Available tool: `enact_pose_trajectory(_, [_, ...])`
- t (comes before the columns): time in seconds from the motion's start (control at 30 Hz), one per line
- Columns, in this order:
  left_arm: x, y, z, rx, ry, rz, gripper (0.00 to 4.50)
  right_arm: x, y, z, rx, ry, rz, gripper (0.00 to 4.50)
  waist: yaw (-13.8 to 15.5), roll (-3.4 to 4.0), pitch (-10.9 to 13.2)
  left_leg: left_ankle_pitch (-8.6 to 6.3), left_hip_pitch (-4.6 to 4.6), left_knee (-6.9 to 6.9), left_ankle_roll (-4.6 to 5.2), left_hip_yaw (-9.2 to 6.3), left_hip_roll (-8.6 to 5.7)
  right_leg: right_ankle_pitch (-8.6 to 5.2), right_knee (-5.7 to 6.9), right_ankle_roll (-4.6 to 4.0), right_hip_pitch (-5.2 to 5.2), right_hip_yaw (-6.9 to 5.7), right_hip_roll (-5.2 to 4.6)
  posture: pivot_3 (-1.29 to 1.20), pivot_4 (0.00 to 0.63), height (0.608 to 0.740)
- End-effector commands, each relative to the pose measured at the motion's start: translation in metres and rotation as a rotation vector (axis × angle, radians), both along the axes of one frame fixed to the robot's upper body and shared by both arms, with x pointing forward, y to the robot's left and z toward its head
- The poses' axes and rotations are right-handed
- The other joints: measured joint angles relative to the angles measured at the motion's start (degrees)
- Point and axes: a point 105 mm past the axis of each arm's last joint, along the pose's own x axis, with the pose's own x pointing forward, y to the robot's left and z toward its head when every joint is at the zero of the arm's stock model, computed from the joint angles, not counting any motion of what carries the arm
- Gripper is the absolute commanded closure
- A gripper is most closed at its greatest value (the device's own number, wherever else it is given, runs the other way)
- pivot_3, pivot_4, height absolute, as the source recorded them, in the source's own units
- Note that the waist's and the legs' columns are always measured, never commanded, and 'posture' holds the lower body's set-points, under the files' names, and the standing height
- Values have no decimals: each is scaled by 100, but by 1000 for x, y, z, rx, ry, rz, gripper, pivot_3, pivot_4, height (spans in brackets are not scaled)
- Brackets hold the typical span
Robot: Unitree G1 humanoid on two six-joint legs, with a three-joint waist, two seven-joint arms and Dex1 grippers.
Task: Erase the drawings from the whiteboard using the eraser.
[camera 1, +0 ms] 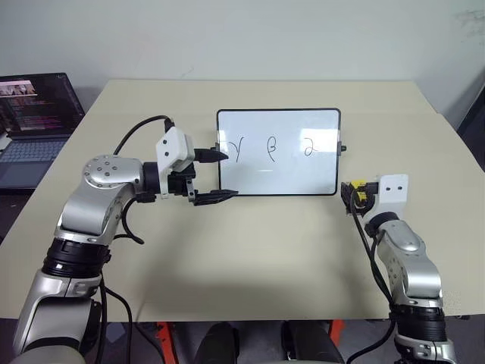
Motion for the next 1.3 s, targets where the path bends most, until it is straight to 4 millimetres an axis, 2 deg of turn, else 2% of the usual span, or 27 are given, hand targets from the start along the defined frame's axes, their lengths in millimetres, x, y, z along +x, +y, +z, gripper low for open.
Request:
enact_pose_trajectory(0.03, [1, 7, 16, -2, -70, 15, 0, 2, 2, 14, -15, -62, 15, 25, 0, 0, 0, 0, 0, 0, 0, 0, 0, 0, 0, 0, 0, 1, 0, 0, 150, 740])
enact_pose_trajectory(0.27, [2, 9, 15, -6, -70, 27, 0, 4, 5, 10, -14, -36, 41, 25, -1, 0, 0, 0, 0, 0, 0, 0, 0, 0, 1, 0, 0, 0, 0, 0, 150, 740])
enact_pose_trajectory(0.43, [1, 8, 15, -16, -63, 25, 0, 15, 1, 4, 148, 71, -8, 25, -10, 0, 0, 0, 2, 3, 0, 2, 1, 1, 6, -1, 0, 3, 0, 0, 150, 740])
enact_pose_trajectory(0.57, [0, 7, 15, -19, -59, 23, 0, 20, -5, 6, 198, 100, -32, 25, -1, 0, 0, 0, 0, 2, 0, -2, 2, 1, 6, -1, -1, -1, 0, 0, 150, 740])
enact_pose_trajectory(1.07, [-3, 5, 13, -20, -47, 14, 0, 26, -15, 8, 155, 149, -18, 25, -2, 1, 0, 0, -2, 2, 1, 1, 0, 1, 5, -1, -2, 2, -2, 0, 150, 740])
enact_pose_trajectory(1.3, [-3, 1, 13, -23, -44, 2, 0, 22, -23, -1, 162, 189, -31, 25, -2, 0, 0, 0, -2, 2, 1, 1, 0, 1, 5, -1, -2, 1, -2, 0, 150, 740])
